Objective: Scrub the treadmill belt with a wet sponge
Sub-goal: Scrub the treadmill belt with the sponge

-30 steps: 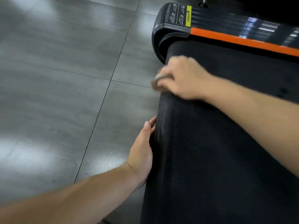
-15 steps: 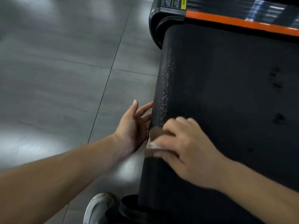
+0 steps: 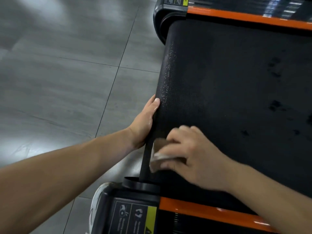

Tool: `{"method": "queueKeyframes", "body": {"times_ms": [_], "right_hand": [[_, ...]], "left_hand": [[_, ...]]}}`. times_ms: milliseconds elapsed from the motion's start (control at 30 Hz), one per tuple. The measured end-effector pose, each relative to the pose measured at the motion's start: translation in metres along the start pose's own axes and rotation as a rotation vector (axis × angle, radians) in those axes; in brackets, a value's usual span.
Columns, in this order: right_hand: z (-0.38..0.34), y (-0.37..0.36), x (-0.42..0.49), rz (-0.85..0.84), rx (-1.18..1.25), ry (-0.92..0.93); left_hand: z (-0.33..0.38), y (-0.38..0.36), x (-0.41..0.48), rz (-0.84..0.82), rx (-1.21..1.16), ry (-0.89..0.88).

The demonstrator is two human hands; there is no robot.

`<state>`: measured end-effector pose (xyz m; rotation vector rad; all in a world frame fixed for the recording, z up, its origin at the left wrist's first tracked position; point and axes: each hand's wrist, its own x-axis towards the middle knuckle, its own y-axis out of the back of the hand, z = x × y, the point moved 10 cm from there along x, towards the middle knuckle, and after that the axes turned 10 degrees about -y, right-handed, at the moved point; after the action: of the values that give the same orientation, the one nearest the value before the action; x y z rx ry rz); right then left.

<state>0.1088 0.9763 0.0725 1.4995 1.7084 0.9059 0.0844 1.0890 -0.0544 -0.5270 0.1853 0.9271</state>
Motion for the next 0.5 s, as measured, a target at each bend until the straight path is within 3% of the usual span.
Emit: {"method": "queueKeyframes", "body": {"times_ms": [133,267,333,500], "right_hand": [[0.029,0.024,0.012,0.241,-0.013,-0.170],[-0.005,-0.008,-0.024,-0.011,0.054,-0.027],[0.006,-0.002,-0.040,-0.030,0.047,-0.037],[0.062,0.041,-0.033,0.253,-0.068,-0.128]], "left_hand": [[-0.006,0.001,-0.003,0.006,0.036,0.055],[-0.006,0.004,-0.005,0.039,0.104,0.049],[0.003,0.005,-0.008,0.071,0.190,0.024],[0.043,0.005,0.000,0.122,0.463,-0.196]]}}
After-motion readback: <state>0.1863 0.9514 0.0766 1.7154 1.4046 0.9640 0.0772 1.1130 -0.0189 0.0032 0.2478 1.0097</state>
